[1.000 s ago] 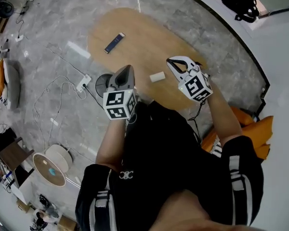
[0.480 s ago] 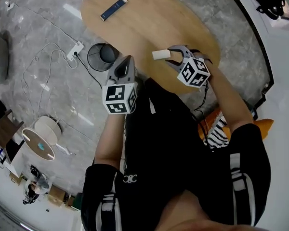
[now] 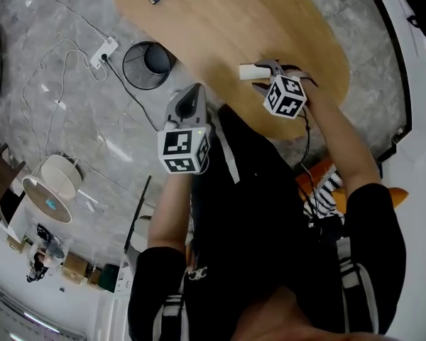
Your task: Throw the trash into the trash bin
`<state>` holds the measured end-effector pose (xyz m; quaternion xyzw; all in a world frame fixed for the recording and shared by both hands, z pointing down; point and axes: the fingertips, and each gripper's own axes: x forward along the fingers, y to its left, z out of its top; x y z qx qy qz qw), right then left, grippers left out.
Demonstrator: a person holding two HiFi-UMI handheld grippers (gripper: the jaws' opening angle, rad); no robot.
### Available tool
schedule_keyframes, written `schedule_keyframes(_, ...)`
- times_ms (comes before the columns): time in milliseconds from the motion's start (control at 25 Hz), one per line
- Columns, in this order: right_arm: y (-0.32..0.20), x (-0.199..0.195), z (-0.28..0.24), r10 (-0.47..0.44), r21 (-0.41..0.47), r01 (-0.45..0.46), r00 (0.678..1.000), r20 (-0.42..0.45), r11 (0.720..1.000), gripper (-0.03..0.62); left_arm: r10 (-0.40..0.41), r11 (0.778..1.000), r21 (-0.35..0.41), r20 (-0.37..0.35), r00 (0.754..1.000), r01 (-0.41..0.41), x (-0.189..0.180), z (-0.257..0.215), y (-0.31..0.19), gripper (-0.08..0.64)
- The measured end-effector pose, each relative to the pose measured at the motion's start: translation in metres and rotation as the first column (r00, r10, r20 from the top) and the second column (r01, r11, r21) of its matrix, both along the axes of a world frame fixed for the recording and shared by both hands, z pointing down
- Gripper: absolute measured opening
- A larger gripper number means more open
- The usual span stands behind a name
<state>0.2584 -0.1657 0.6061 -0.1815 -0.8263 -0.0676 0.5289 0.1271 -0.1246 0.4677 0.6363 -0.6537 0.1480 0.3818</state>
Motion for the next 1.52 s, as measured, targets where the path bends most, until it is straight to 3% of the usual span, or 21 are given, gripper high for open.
schedule_keyframes(240, 0.009, 0.005, 0.060, -0.011, 0.042, 0.014, 0.998, -0.062, 0.999, 0.224, -0.020, 0.999, -0.026, -0.036, 0.999, 0.019, -0.006, 0.062, 0.013, 0.011)
schedule_keyframes(400, 0.012, 0.008, 0.080, -0.047, 0.120, 0.056, 0.996, -0.079, 0.991, 0.222, -0.008, 1.000, -0.026, -0.048, 0.999, 0.007, -0.007, 0.092, 0.014, 0.011)
schedule_keyframes(480, 0.014, 0.008, 0.079, -0.045, 0.119, 0.053, 0.997, -0.070, 0.991, 0.183, 0.006, 1.000, -0.026, -0.050, 0.999, -0.007, -0.006, 0.103, 0.015, 0.011)
schedule_keyframes(640, 0.005, 0.002, 0.067, 0.090, 0.101, -0.089, 0.996, -0.004, 0.991, 0.170, 0.032, 0.999, -0.029, -0.053, 0.998, -0.034, -0.008, 0.119, 0.017, 0.012)
schedule_keyframes(760, -0.008, -0.005, 0.052, 0.238, 0.088, -0.242, 0.970, 0.050, 0.966, 0.169, 0.037, 0.999, -0.023, -0.059, 0.998, -0.039, -0.011, 0.124, 0.015, 0.011)
schedule_keyframes(840, -0.019, -0.009, 0.039, 0.363, 0.084, -0.370, 0.928, 0.085, 0.925, 0.167, 0.035, 0.999, -0.018, -0.065, 0.997, -0.036, -0.012, 0.123, 0.013, 0.011)
schedule_keyframes(1000, -0.039, -0.020, 0.015, 0.614, 0.048, -0.630, 0.768, 0.182, 0.775, 0.167, 0.024, 1.000, -0.007, -0.076, 0.997, -0.025, -0.015, 0.120, 0.008, 0.011)
schedule_keyframes(1120, -0.039, -0.037, 0.003, 0.734, -0.040, -0.743, 0.651, 0.193, 0.669, 0.167, 0.007, 1.000, 0.007, -0.080, 0.997, -0.007, -0.026, 0.116, 0.005, 0.011)
schedule_keyframes(1240, -0.033, -0.060, 0.002, 0.815, -0.144, -0.804, 0.557, 0.160, 0.577, 0.167, -0.016, 1.000, 0.018, -0.078, 0.997, 0.018, -0.044, 0.114, 0.003, 0.011)
schedule_keyframes(1360, -0.024, -0.091, 0.000, 0.848, -0.220, -0.819, 0.512, 0.136, 0.529, 0.167, -0.057, 0.998, 0.023, -0.070, 0.996, 0.058, -0.070, 0.117, 0.006, 0.012)
schedule_keyframes(1520, -0.007, -0.135, -0.004, 0.842, -0.261, -0.802, 0.524, 0.127, 0.538, 0.167, -0.125, 0.992, 0.026, -0.073, 0.990, 0.127, -0.111, 0.119, 0.016, 0.011)
